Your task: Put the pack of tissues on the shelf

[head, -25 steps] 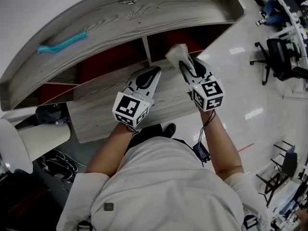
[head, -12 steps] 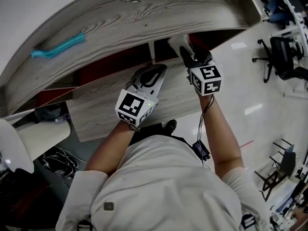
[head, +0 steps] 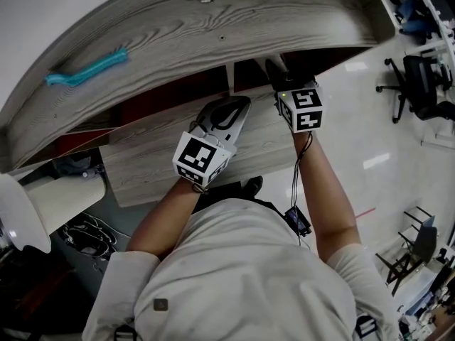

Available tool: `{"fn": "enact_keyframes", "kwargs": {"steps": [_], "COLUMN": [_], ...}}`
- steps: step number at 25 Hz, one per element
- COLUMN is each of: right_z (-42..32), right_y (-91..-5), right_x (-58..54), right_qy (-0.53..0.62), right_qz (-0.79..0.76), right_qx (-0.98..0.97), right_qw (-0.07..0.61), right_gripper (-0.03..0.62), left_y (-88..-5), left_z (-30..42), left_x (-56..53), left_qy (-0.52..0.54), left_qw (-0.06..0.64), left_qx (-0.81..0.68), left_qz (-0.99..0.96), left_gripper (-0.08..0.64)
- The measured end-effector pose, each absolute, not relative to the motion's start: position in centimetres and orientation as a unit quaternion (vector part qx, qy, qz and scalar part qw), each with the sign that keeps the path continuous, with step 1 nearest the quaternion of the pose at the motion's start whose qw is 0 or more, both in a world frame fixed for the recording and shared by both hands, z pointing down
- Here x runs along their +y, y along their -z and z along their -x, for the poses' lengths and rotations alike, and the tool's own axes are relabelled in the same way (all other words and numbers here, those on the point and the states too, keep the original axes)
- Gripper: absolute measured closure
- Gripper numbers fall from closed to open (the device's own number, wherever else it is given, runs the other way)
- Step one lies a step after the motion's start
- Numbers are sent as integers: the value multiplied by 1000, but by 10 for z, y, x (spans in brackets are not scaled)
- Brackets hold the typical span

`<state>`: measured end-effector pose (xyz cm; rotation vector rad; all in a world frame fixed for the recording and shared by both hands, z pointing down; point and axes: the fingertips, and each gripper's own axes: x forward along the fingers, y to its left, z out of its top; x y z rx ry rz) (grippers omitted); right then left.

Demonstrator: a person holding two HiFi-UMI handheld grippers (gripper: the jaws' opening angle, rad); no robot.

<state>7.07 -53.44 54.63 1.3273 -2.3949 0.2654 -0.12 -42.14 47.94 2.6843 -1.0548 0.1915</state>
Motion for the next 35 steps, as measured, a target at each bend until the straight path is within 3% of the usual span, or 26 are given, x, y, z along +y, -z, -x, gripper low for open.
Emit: {"fn": "enact_keyframes", "kwargs": {"steps": [12,35], "right_z": [-71,-99], "right_y": [-533,-483], "right_x": [-529,-428], "right_qy": [-78,-62], "right_qz": [-477,-470], "right_qx": [-858,-867], "right_qw": [176,154], "right_gripper": [328,323], "left_y": [-479,-441], "left_z": [0,-24], "left_x": [-413,-344], "left_qy": [-68,-54], "left_qw": [124,93], "left_qx": [-362,-370], "left_qz": [-921,-923], "left_gripper": [545,545]}}
